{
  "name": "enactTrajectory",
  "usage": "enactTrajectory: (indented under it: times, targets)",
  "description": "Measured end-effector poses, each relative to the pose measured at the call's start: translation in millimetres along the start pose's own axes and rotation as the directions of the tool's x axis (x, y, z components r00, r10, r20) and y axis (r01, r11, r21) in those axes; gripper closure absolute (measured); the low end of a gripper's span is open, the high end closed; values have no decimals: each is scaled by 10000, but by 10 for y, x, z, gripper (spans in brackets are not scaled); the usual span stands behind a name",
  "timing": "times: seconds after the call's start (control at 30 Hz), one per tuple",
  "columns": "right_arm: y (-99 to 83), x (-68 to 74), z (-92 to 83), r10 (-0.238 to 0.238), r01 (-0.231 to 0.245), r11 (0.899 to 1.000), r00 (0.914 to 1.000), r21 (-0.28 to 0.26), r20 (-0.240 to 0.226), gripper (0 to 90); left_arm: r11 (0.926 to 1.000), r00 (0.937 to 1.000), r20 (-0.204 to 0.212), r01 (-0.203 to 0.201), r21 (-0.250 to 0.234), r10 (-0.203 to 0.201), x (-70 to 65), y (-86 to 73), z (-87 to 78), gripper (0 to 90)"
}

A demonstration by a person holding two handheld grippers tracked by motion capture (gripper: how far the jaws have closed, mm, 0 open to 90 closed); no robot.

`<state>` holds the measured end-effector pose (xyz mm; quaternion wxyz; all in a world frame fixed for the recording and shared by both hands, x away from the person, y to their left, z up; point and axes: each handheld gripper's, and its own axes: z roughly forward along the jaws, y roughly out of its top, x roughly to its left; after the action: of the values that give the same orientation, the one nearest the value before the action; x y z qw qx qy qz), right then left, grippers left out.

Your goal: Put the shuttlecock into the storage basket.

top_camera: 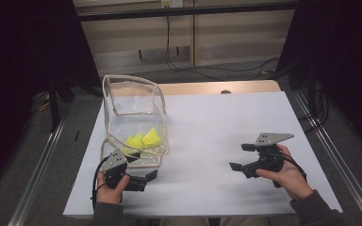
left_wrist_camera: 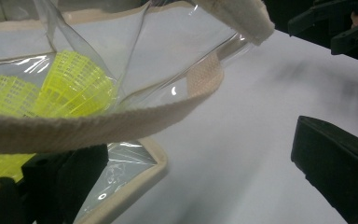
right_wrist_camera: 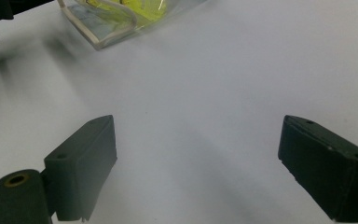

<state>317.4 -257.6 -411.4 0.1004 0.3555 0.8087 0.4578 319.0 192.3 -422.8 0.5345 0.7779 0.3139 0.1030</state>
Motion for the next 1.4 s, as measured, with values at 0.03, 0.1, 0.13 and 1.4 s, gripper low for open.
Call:
enactTrajectory:
  times: [0.03,0.1,0.13,1.4]
  targets:
    - [-18,-6,-4,23,-23,10000,10000,2,-7,110,10000,10000,-11,-12,10,12,0,1,0,38]
    - [-50,-14,-10,40,-40,10000,10000,22,36,110,10000,10000,-4,-8,6,8,0,0,0,38]
    - [-65,-21,-15,32,-32,10000,10000,-5,58,110,10000,10000,-13,-12,12,12,0,0,0,38]
    - [-351,-95,-169,258,-253,9996,9991,-155,349,104,10000,10000,10,-77,37,77,2,2,-1,38]
